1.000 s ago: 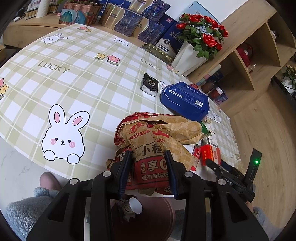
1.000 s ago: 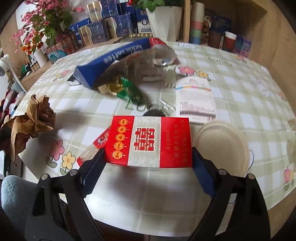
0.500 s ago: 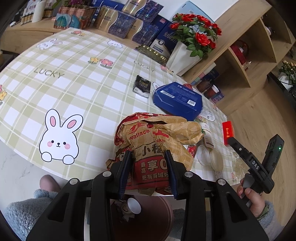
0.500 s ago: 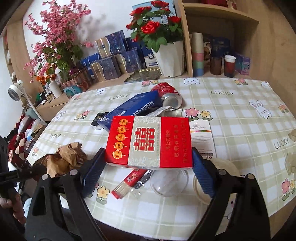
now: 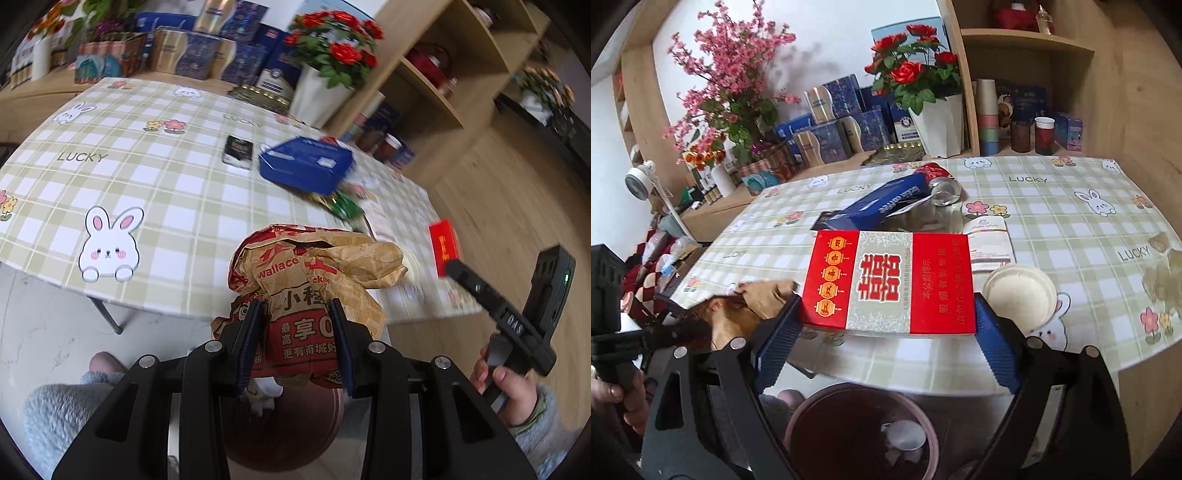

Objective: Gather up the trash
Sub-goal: 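Carry the bag over the bin and open the left gripper while the right holds the box, then move the red box over the bin and open the right gripper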

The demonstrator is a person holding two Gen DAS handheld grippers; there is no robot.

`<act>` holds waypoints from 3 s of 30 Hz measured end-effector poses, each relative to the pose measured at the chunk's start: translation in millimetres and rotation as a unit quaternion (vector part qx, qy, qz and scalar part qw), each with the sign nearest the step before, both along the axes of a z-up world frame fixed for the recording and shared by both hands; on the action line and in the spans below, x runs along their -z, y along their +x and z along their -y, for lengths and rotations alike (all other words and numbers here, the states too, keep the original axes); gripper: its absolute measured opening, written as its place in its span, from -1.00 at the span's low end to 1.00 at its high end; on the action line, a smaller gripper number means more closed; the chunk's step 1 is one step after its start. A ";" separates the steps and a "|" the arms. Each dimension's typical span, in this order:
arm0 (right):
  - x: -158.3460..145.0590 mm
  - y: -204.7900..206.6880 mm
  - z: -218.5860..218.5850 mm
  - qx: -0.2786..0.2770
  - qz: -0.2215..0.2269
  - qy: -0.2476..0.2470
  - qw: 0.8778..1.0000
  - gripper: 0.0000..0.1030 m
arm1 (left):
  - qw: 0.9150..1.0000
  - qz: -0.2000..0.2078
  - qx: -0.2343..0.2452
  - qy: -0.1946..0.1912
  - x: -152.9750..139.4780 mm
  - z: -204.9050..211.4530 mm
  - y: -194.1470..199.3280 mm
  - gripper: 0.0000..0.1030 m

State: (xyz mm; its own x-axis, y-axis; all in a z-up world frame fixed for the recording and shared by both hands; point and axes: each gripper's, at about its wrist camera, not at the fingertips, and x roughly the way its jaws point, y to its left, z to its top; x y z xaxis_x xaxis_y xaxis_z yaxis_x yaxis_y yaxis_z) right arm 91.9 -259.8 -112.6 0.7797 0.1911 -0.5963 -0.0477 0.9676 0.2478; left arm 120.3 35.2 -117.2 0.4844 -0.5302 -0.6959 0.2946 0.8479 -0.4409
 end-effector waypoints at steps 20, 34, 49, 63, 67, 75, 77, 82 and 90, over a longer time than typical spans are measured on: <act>-2.8 -70.7 2.5 0.001 0.027 0.016 1.000 0.70 | 0.990 -0.100 0.064 0.075 67.8 21.0 -59.1 -0.28; 16.0 -76.2 11.6 0.017 0.004 0.020 1.000 0.70 | 0.979 -0.077 0.111 0.153 108.3 64.4 -24.1 -0.11; 48.6 -66.0 -19.7 -0.016 -0.047 0.008 0.999 0.70 | 0.990 0.058 -0.012 0.128 35.7 8.8 -44.7 0.87; 101.2 -60.3 -66.6 -0.066 -0.125 -0.025 0.990 0.71 | 0.983 0.057 -0.095 0.146 49.1 -28.7 -61.7 0.88; 108.8 -60.4 -79.4 -0.086 -0.133 -0.037 0.987 0.73 | 0.985 0.045 -0.105 0.129 52.7 -36.3 -60.3 0.88; 103.8 -60.4 -80.4 -0.080 -0.121 -0.057 0.988 0.83 | 0.985 0.038 -0.119 0.115 55.0 -40.5 -59.9 0.88; 102.7 -60.0 -75.3 -0.067 -0.119 -0.055 0.989 0.83 | 0.985 0.038 -0.118 0.117 55.1 -40.3 -59.7 0.88; 100.7 -60.5 -62.7 -0.041 -0.116 -0.048 0.991 0.84 | 0.985 0.038 -0.117 0.122 56.5 -39.5 -60.0 0.88; 96.9 -59.5 -46.8 -0.013 -0.109 -0.045 0.993 0.84 | 0.983 0.043 -0.115 0.135 55.8 -33.0 -60.6 0.88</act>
State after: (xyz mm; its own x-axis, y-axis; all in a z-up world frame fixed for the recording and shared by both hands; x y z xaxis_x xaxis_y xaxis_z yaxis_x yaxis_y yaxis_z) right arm 32.4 -213.0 -209.5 0.6265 0.1476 -0.7653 -0.0272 0.9854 0.1678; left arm 59.6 68.2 -173.0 0.6325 -0.2020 -0.7477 0.1079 0.9790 -0.1732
